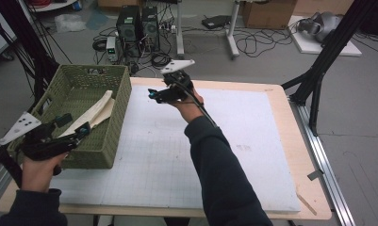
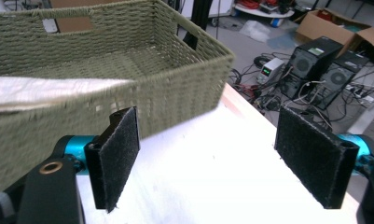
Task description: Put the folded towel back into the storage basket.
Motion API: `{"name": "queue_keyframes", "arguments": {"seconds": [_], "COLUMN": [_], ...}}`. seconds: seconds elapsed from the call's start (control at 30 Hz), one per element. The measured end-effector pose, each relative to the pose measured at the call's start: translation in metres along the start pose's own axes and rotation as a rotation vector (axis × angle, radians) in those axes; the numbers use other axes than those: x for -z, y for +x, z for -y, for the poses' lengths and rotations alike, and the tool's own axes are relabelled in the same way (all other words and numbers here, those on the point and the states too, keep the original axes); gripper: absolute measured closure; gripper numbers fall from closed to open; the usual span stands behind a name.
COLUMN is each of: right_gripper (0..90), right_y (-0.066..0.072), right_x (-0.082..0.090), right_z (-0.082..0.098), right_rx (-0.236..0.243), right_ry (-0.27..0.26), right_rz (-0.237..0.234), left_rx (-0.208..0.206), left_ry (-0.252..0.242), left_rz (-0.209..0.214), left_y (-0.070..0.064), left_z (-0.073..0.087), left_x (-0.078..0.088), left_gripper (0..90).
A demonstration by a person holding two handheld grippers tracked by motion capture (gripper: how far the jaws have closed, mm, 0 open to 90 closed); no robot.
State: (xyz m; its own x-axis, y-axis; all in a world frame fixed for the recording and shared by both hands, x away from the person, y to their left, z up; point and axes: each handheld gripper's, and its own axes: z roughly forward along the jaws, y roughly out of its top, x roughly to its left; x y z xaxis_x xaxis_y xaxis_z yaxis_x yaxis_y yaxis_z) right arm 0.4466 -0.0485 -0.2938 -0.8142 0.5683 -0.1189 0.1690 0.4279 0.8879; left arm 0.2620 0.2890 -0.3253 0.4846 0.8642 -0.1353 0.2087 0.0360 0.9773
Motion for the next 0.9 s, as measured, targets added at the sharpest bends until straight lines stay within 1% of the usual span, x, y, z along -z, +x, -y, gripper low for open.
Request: {"name": "queue_keyframes", "arguments": {"seconds": [0.07,0.1,0.13,0.17,0.23,0.37,0.5,0.53,0.6,0.73,0.87,0.9], "right_gripper": [19.2,18.5,18.1,18.1,17.6,13.8,12.3,12.2,12.1,11.9,11.9,11.8], "right_y": [-0.003,-0.005,-0.007,-0.008,-0.013,-0.02,-0.022,-0.022,-0.023,-0.022,-0.021,-0.02], "right_x": [0.015,0.022,0.031,0.036,0.05,0.069,0.09,0.096,0.109,0.135,0.158,0.162], "right_z": [0.011,0.017,0.024,0.029,0.041,0.059,0.076,0.081,0.091,0.114,0.139,0.144], "right_rx": [-0.019,-0.017,-0.027,-0.031,-0.044,-0.078,-0.089,-0.092,-0.103,-0.116,-0.114,-0.123], "right_ry": [-0.005,-0.005,-0.011,-0.015,-0.012,-0.013,-0.009,-0.013,-0.027,-0.034,-0.013,-0.006], "right_rz": [0.007,0.016,0.023,0.026,0.046,0.074,0.089,0.092,0.108,0.138,0.176,0.182], "left_rx": [-0.01,-0.014,-0.017,-0.019,-0.023,-0.032,-0.049,-0.053,-0.057,-0.069,-0.084,-0.089], "left_ry": [0.0,0.003,0.006,0.009,0.016,0.023,0.031,0.032,0.033,0.041,0.039,0.044], "left_rz": [0.029,0.042,0.048,0.059,0.078,0.106,0.148,0.165,0.191,0.238,0.267,0.27], "left_y": [-0.007,-0.011,-0.014,-0.017,-0.024,-0.034,-0.047,-0.052,-0.058,-0.073,-0.085,-0.087], "left_z": [0.0,0.0,0.0,0.0,0.0,0.001,0.002,0.003,0.004,0.009,0.016,0.017], "left_x": [-0.008,-0.013,-0.016,-0.02,-0.028,-0.041,-0.055,-0.059,-0.066,-0.082,-0.097,-0.099], "left_gripper": [22.9,23.0,23.2,23.3,23.5,23.8,23.9,23.9,23.9,22.8,21.8,21.8]}}
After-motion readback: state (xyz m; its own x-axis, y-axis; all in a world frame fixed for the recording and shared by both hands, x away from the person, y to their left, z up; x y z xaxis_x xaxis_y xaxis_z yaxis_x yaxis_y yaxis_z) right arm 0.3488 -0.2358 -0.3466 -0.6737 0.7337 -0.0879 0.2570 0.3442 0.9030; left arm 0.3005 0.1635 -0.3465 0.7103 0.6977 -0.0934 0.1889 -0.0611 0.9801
